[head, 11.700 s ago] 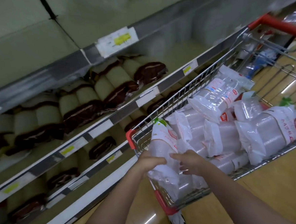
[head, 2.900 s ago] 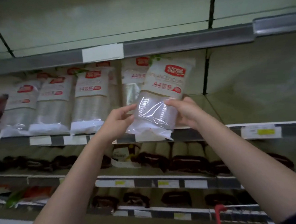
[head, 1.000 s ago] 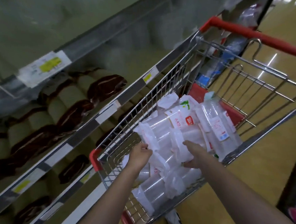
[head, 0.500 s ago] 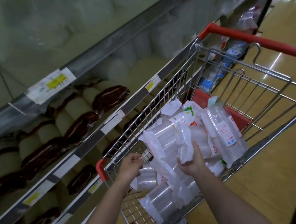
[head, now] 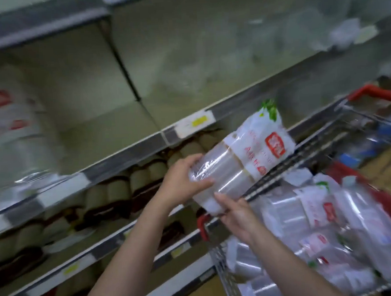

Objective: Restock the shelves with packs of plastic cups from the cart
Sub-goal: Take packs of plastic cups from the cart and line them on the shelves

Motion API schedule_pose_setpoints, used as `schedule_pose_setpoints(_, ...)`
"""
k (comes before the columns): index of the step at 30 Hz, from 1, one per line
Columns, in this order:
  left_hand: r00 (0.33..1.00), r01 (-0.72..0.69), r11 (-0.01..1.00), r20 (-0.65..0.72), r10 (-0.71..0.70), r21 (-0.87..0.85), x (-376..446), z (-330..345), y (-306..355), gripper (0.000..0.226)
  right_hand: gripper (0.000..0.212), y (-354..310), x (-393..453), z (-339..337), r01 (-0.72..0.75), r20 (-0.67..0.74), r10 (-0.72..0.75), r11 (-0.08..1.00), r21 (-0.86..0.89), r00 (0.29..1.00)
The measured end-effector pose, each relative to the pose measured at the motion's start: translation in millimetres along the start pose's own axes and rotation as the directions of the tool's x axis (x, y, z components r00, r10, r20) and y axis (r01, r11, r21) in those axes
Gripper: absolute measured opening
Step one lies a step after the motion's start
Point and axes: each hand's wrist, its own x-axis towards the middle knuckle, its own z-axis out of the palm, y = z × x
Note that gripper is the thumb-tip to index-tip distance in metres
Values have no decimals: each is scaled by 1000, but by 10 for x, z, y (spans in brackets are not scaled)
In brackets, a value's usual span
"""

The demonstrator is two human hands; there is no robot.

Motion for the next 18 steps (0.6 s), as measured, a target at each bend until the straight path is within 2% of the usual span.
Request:
schedule_pose_setpoints(5, 980, -42, 998, -197, 31, -52, -270, -881, -166, 70, 59, -188, 43, 890, 175, 184, -129, 949, -262, 974)
schedule_pose_setpoints(8, 952, -45, 995, -305, 16, -87, -407, -1307, -240, 58, 53, -244, 30, 1382, 233, 249, -140, 889, -395, 958)
schedule_pose_setpoints(10, 929, -26, 993, -370, -19, -114, -464, -1542, -338, 53, 41, -280, 72, 1697, 251, 287, -122, 845, -472, 950)
schedule_pose_setpoints(12, 909, 9, 989, -411, -70, -148, -467, -1714, -434, 56, 28, -340, 182, 1973, 245, 295, -93, 808, -535, 951)
schedule_pose_setpoints(16, 871, 91, 982, -466, -158, -163, -375, -1983, -608, 43, 25, -445, 510, 2460, 143, 218, 4, 744, -653, 976)
schedule_pose_setpoints(18, 847, 193, 971, -474, -239, -144, -306, -2046, -659, 51, 22, -474, 702, 2600, 122, 180, 10, 698, -706, 984)
